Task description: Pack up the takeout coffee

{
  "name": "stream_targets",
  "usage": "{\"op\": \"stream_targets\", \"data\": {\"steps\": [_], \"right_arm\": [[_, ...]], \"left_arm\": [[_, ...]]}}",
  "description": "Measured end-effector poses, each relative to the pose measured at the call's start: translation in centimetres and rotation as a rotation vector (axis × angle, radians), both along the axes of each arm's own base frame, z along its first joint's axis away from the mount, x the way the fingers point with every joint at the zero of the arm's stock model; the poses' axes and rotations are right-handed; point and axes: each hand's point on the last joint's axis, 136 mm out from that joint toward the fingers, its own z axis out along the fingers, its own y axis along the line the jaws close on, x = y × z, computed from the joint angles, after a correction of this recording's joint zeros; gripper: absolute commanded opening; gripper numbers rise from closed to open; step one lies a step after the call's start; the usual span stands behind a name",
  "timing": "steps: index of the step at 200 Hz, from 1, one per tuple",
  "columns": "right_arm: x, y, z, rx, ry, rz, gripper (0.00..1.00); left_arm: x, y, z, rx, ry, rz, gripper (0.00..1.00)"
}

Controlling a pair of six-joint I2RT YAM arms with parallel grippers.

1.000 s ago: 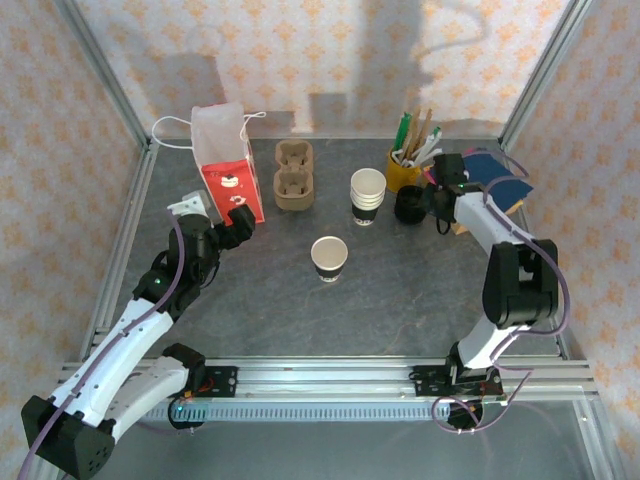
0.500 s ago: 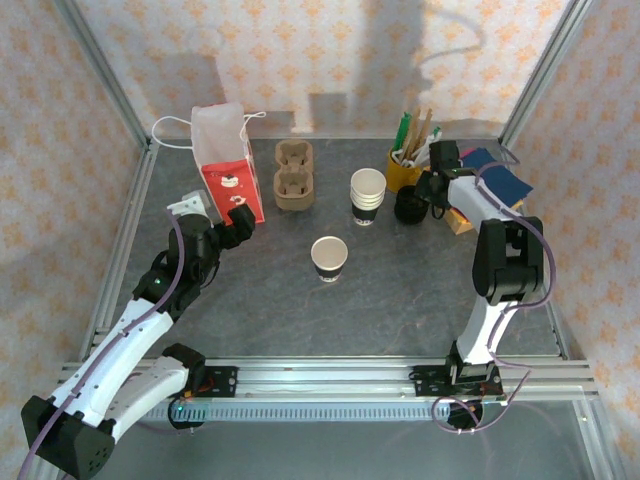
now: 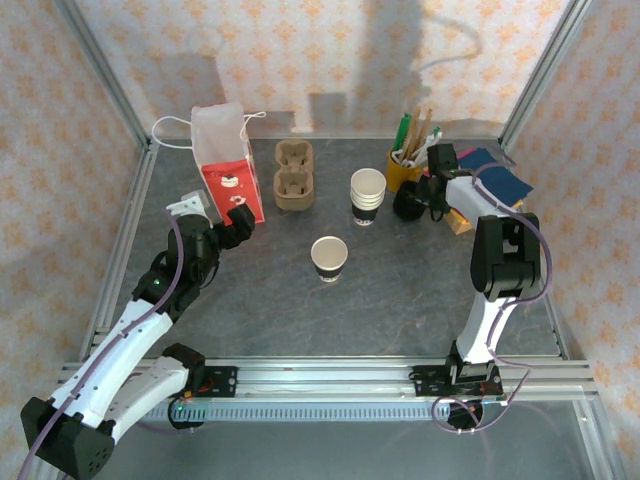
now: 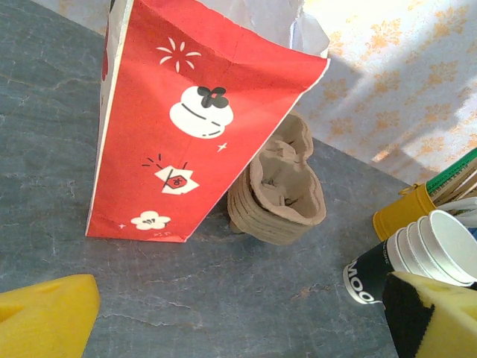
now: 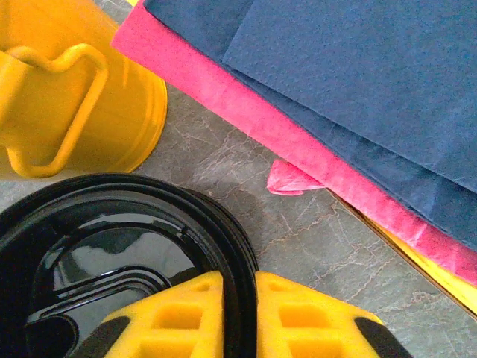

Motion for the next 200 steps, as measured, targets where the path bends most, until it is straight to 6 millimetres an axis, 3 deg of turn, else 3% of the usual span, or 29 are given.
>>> {"op": "stream_targets", "data": {"steps": [40, 111, 160, 200], "right_arm": [[-0.1, 0.0, 0.4, 0.000, -0.005, 0.002, 0.11], [-2.0, 0.6, 3.6, 0.040, -0.075, 0.023, 0.11], [-3.1, 0.8, 2.6, 0.054, -0.059, 0.032, 0.11], [-3.0, 0.6, 2.5, 0.046, -0.066, 0.028, 0.18]], "left_arm": [[0.0, 0.0, 0.0, -0.007, 0.001, 0.003, 0.99], [0.0, 0.0, 0.1, -0.028, -0.001, 0.010, 0.99], [0.0, 0.0, 0.1, -0.028, 0.000, 0.010, 0.99], [0.0, 0.0, 0.1, -0.028, 0.000, 0.010, 0.99]]}}
